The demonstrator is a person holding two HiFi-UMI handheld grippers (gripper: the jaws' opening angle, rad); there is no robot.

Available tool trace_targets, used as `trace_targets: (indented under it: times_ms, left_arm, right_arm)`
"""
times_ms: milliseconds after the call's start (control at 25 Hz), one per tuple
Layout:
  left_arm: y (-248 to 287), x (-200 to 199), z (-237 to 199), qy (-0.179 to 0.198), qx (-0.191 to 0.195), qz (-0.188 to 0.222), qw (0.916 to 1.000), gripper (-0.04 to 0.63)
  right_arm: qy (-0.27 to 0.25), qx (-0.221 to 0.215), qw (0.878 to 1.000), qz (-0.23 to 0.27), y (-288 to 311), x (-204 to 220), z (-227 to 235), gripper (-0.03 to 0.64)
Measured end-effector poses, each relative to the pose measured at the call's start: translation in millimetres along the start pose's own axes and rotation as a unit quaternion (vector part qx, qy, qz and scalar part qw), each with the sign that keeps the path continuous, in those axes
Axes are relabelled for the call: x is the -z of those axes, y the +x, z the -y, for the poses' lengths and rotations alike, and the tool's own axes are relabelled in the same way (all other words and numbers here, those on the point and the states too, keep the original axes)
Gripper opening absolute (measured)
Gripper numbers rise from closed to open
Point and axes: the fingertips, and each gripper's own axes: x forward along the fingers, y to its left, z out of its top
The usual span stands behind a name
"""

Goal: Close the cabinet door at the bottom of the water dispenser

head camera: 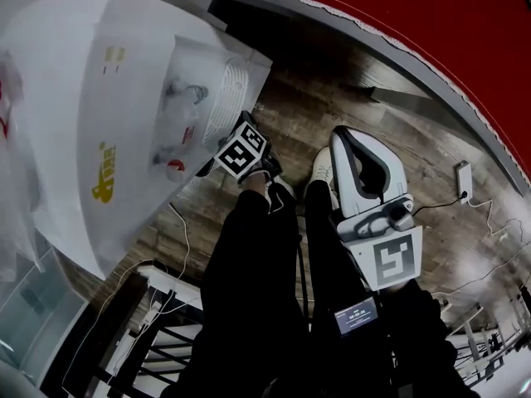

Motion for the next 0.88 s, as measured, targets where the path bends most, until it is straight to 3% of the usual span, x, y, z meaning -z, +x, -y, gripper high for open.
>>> trace_targets:
  times_ms: [240,320,520,600,680,760,880]
  left_arm:
    - [0,2,-14,-0.047,-0.024,-0.011,0.9985,0.065]
    - [-3,5,-2,-0.041,0.001,-0.025,0.9989,0.044]
    - [-53,5,57,0.033,0.098,-0.036,0.994,0.008]
    - [-94,-6,86,0.05,0.153,-0.031,0.9865,0.008]
    - [-146,-26,115,0.092,0.202,-0.011,0.975,0.008]
    - [-203,-49,140,0.142,0.237,0.017,0.9609,0.008]
    - [-277,-93,174,0.214,0.269,0.085,0.9353,0.006]
  right_arm:
    - [-0.019,-0.007,1.0,-0.001,9,6,-2,-0.002]
    - [-0.023,-0.01,1.0,0.001,20,6,2,-0.002]
    - [-0.04,-0.017,0.999,0.031,59,-23,-5,-0.002]
    - [-0.056,-0.028,0.997,0.047,72,-51,-17,-0.002]
    - [-0.088,-0.047,0.994,0.036,73,-79,-29,-0.002]
    - [-0.118,-0.063,0.991,0.016,65,-106,-40,-0.002]
    - [-0.115,-0.058,0.991,0.024,55,-147,-48,-0.002]
